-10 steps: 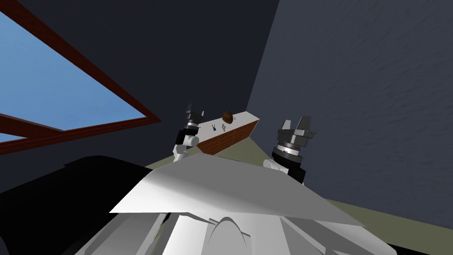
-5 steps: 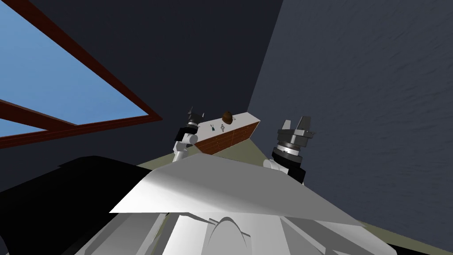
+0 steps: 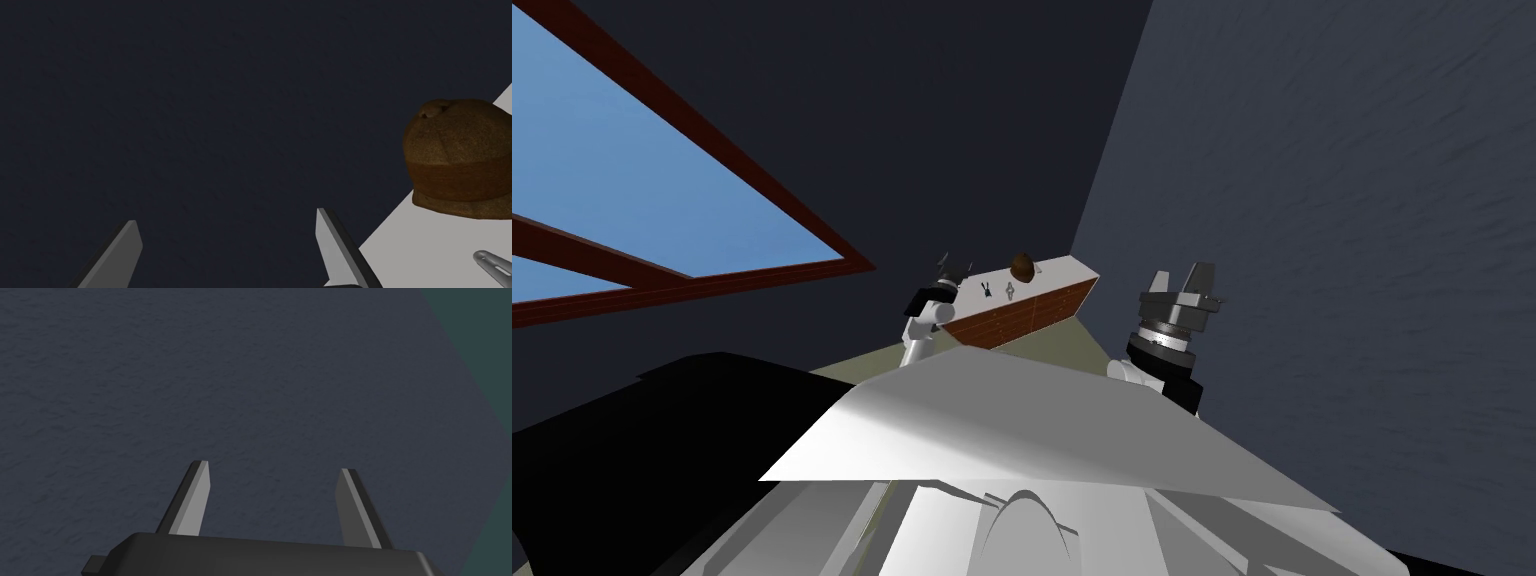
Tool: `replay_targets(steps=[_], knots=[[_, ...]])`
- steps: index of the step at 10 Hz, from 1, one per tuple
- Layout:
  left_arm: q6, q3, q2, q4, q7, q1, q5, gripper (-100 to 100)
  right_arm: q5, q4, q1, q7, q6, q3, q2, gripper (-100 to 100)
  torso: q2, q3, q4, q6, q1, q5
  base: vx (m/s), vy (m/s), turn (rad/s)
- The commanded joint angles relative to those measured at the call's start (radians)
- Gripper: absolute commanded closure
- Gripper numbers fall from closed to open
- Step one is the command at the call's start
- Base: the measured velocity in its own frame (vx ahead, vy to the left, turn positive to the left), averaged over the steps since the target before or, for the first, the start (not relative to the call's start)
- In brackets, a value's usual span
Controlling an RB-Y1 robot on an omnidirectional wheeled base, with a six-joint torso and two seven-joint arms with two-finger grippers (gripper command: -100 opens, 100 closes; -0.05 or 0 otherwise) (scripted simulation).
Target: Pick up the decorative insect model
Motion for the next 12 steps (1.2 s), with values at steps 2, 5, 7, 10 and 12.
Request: replay_targets(steps=[2,5,7,10,12], knots=[[0.064,0.042,0.012,0.056,0.066,0.001,0.048,-100,0.0,0.0,0.0,0.0,0.0,0.0,0.0,0,0.001,0.0,0.0,0.0,0.003,0.0,0.081,-0.089,0.038],[0.134,0.1,0.015,0.128,0.138,0.003,0.096,-100,0.0,0.0,0.0,0.0,0.0,0.0,0.0,0,-0.001,-0.001,0.0,0.0,0.002,0.0,0.119,-0.127,0.042],[0.167,0.129,0.016,0.168,0.172,0.006,0.118,-100,0.0,0.0,0.0,0.0,0.0,0.0,0.0,0,-0.003,-0.002,-0.001,0.0,0.002,0.0,0.137,-0.107,0.027],[0.226,0.188,0.016,0.238,0.235,0.018,0.154,-100,0.0,0.0,0.0,0.0,0.0,0.0,0.0,0,0.0,0.0,0.0,0.0,0.005,0.001,0.099,-0.077,0.002],[0.253,0.217,0.017,0.281,0.264,0.025,0.169,-100,0.0,0.0,0.0,0.0,0.0,0.0,0.0,0,0.0,0.0,0.0,0.0,0.005,0.001,0.099,-0.069,-0.004]])
